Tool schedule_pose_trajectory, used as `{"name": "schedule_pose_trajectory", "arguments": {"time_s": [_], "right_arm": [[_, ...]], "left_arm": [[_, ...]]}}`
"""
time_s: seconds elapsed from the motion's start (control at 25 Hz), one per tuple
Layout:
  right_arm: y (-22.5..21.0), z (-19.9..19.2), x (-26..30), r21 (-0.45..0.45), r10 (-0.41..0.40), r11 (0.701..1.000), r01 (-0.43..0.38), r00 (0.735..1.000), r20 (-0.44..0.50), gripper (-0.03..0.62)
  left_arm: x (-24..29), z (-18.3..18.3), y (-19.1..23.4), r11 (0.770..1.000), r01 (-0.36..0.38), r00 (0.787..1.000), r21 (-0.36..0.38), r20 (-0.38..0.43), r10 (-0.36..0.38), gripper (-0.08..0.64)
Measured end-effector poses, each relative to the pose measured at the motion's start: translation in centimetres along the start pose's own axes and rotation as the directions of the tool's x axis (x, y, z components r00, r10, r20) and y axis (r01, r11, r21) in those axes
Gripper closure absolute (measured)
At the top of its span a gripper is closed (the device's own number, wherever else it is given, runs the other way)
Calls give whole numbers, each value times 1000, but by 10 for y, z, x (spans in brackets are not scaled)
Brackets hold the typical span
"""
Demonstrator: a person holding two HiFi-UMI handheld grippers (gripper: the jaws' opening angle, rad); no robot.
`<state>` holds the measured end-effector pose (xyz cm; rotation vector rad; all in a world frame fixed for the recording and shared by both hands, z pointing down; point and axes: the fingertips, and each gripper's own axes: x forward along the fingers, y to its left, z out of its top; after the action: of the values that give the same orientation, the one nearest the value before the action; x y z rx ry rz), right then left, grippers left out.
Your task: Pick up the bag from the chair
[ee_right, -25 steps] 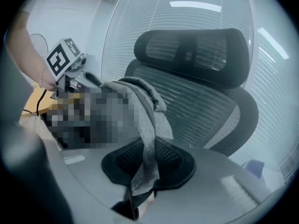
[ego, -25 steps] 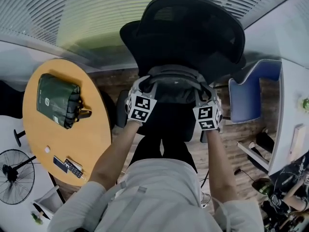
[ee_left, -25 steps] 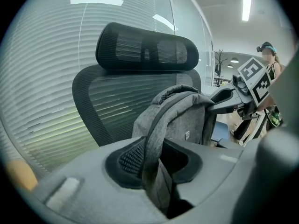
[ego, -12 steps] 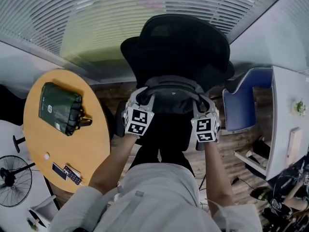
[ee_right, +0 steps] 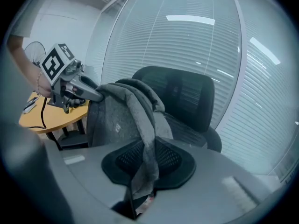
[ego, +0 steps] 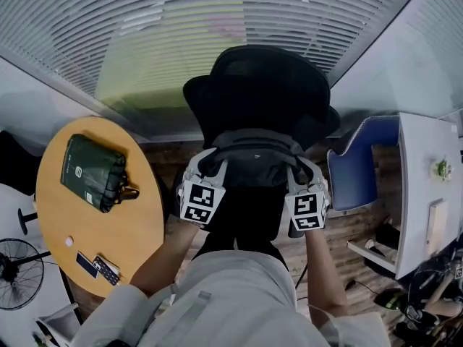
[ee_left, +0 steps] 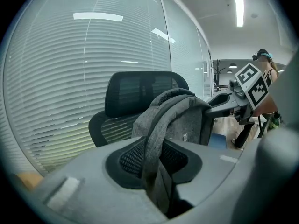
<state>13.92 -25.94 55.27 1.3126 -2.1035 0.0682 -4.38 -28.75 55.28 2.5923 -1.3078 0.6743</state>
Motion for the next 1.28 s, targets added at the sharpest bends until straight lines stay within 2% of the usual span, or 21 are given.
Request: {"name": "schedule_pose_trajectory", "arguments": {"time_s": [0.24, 1.08, 1.28], "right_arm": [[-2, 22, -19, -4, -18, 1000, 18, 999, 44, 529], [-15, 87, -89, -8, -24, 1000, 25, 993, 112, 531], [-6, 76, -87, 8, -16, 1000, 15, 992, 128, 530]], "left_arm": [[-18, 23, 0, 1000, -7, 1000, 16, 25, 6, 476], [-80, 100, -8, 999, -16, 994, 42, 107, 11, 477], [-81, 88, -11, 999, -15, 995, 38, 100, 12, 477]]}}
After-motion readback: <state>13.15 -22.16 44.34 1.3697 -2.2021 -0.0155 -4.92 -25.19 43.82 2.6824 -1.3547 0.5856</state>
